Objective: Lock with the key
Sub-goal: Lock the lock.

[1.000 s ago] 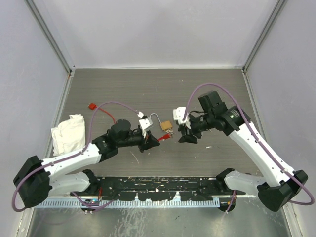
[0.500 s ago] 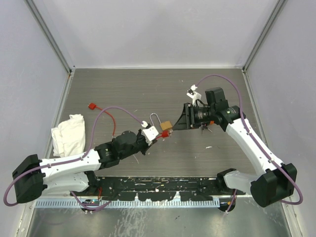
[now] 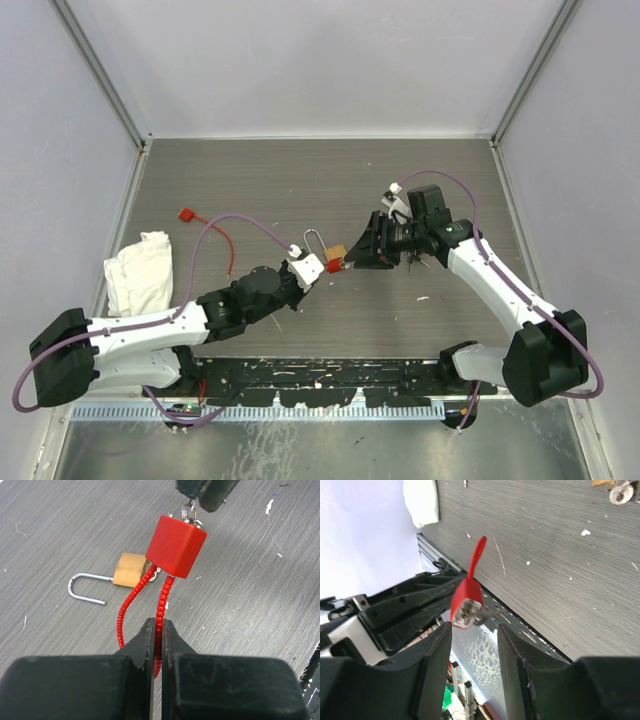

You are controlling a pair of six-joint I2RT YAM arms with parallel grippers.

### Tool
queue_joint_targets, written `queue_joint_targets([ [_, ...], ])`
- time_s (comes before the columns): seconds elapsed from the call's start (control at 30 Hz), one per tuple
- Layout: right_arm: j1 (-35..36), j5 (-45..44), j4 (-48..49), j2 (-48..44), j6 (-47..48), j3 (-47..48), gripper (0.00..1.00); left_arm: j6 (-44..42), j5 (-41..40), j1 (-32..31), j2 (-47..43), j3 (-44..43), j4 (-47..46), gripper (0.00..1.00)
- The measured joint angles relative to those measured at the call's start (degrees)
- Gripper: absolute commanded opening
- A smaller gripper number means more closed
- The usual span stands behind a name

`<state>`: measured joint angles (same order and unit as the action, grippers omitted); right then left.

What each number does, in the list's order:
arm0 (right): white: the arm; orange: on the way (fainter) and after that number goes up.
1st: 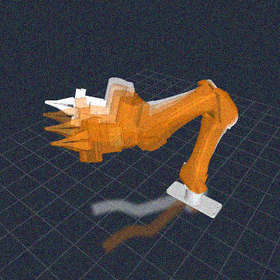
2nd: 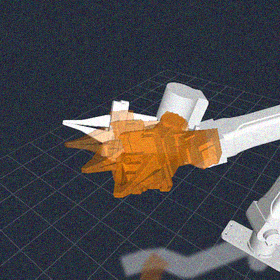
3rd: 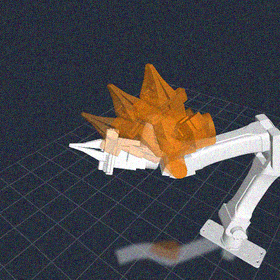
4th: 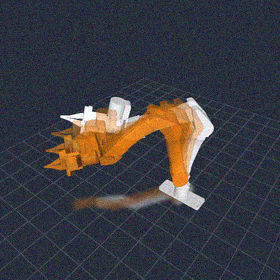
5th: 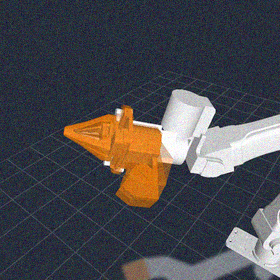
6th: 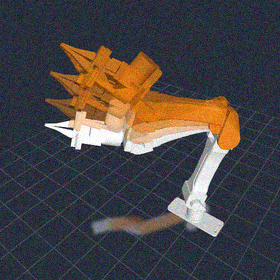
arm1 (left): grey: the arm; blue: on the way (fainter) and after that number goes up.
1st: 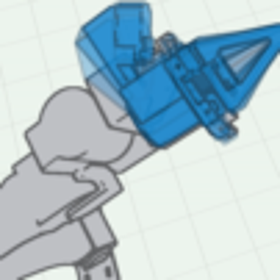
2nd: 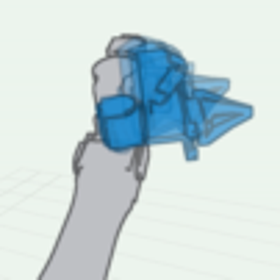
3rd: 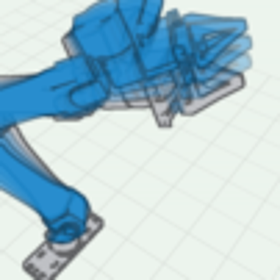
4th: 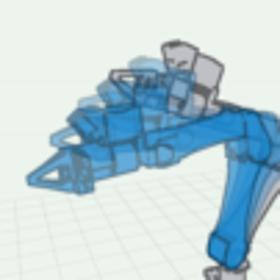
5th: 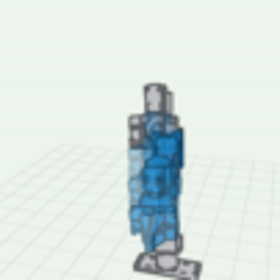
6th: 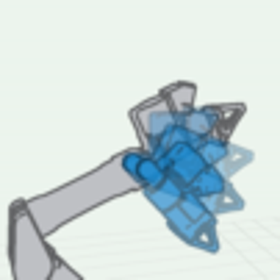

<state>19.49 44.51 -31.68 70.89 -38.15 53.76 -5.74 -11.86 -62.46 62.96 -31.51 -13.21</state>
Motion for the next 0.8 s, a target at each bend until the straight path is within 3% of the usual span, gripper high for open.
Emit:
queue_joint_targets([
  [0.23,0.0,1.2,6.03,0.22,-5.97,-2.05,0.41,-0.35,0.0,-0.22,0.92,0.0,-0.39,0.0],
  [0.5,0.0,1.05,6.43,0.22,-6.14,-2.6,0.33,-0.35,0.04,-0.22,1.03,0.0,-1.03,0.0],
  [0.8,0.15,0.57,6.34,0.22,-3.34,-2.6,0.11,-0.09,0.09,-0.22,1.03,0.0,-1.2,0.0],
])
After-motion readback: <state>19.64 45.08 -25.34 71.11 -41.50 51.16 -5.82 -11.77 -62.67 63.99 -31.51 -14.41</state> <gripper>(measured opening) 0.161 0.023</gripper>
